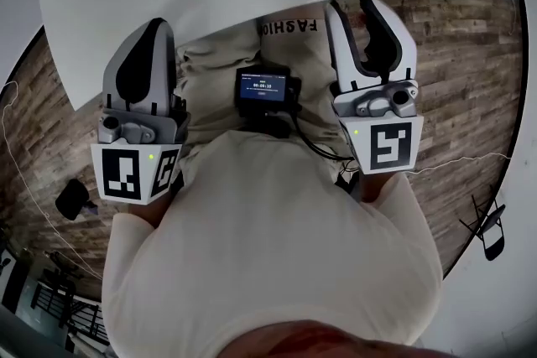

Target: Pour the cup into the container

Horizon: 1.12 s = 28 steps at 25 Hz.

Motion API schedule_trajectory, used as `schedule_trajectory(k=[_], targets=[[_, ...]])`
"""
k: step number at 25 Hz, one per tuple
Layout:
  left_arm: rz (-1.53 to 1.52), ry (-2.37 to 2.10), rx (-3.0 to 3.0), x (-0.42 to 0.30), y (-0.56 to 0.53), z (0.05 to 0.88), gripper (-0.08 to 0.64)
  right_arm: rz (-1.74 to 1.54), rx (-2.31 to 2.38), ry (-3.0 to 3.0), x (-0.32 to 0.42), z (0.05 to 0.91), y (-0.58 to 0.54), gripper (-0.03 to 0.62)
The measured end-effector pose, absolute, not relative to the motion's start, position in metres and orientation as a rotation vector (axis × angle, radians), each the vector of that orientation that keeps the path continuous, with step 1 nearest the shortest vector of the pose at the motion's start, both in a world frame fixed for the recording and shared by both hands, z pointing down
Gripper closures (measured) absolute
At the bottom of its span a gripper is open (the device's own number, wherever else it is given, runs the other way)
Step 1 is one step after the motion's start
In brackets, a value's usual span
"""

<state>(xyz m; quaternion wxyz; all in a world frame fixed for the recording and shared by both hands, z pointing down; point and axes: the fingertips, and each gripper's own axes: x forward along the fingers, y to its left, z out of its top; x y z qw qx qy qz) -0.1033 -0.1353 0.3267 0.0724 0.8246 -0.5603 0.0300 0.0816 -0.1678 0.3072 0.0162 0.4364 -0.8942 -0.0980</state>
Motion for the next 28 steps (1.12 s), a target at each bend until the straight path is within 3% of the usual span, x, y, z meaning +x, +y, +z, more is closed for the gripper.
schedule_trajectory(k=[28], targets=[[0.044,-1.698,2.499,-0.103,-0.128,0.304,0.548,-0.357,1.366,-2.747,0.083,0.275,-0.161,0.488]])
